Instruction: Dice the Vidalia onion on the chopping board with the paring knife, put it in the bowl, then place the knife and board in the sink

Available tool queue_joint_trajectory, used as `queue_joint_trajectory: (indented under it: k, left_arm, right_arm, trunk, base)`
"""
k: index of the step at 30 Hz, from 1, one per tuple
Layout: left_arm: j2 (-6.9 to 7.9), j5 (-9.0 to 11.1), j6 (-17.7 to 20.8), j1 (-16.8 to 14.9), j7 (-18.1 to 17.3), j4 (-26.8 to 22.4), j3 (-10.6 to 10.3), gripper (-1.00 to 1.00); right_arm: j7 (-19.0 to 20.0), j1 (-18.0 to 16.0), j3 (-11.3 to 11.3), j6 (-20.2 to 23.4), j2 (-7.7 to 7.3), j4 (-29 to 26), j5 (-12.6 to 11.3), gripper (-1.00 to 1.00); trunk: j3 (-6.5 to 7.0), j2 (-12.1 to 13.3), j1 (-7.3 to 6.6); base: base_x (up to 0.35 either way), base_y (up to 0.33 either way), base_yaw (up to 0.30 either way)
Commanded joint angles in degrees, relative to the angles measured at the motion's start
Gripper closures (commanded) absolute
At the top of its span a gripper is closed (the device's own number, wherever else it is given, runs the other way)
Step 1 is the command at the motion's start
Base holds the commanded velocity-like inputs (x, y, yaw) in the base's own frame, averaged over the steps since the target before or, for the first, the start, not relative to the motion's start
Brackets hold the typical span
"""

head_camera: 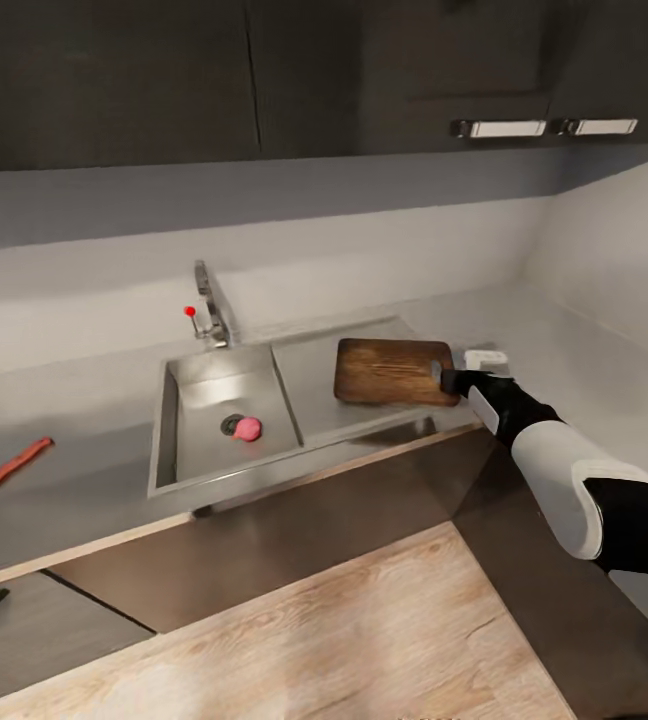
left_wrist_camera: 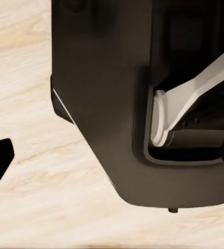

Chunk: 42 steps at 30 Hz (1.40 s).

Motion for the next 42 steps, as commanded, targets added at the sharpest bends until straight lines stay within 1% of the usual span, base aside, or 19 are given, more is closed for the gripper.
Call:
queue_joint_trajectory:
  k: [1, 20, 25, 40, 42]
  left_arm:
    - [0.0, 0.1, -0.1, 0.0, 0.0, -0.1, -0.1, -1.0]
    - [0.03, 0.1, -0.1, 0.0, 0.0, -0.1, -0.1, -1.0]
    - [0.03, 0.1, -0.1, 0.0, 0.0, -0.1, -0.1, -1.0]
    - [0.01, 0.1, -0.1, 0.0, 0.0, -0.1, -0.1, -1.0]
    - [0.01, 0.1, -0.1, 0.0, 0.0, -0.1, -0.1, -1.0]
  right_arm:
    - [-0.1, 0.0, -0.4, 0.3, 0.03, -0.1, 0.0, 1.0]
    - [-0.1, 0.0, -0.4, 0.3, -0.06, -0.2, 0.0, 1.0]
    - [-0.1, 0.0, -0.4, 0.4, -0.06, -0.2, 0.0, 1.0]
    - [-0.2, 0.0, -0.3, 0.6, 0.11, -0.1, 0.0, 1.0]
    - [-0.2, 0.0, -0.3, 0.6, 0.09, -0.1, 0.8, 1.0]
  trunk:
    - [-0.04, -0.1, 0.01]
    - [0.85, -0.1, 0.01]
    - [0.87, -0.1, 0.01]
    - [0.88, -0.1, 0.01]
    - [0.88, -0.1, 0.01]
  base:
    - [-0.233, 0.191, 0.26]
    - [-0.208, 0.175, 0.255]
    - [-0.135, 0.184, 0.05]
    - [-0.006, 0.254, 0.001]
    - [0.0, 0.306, 0.0]
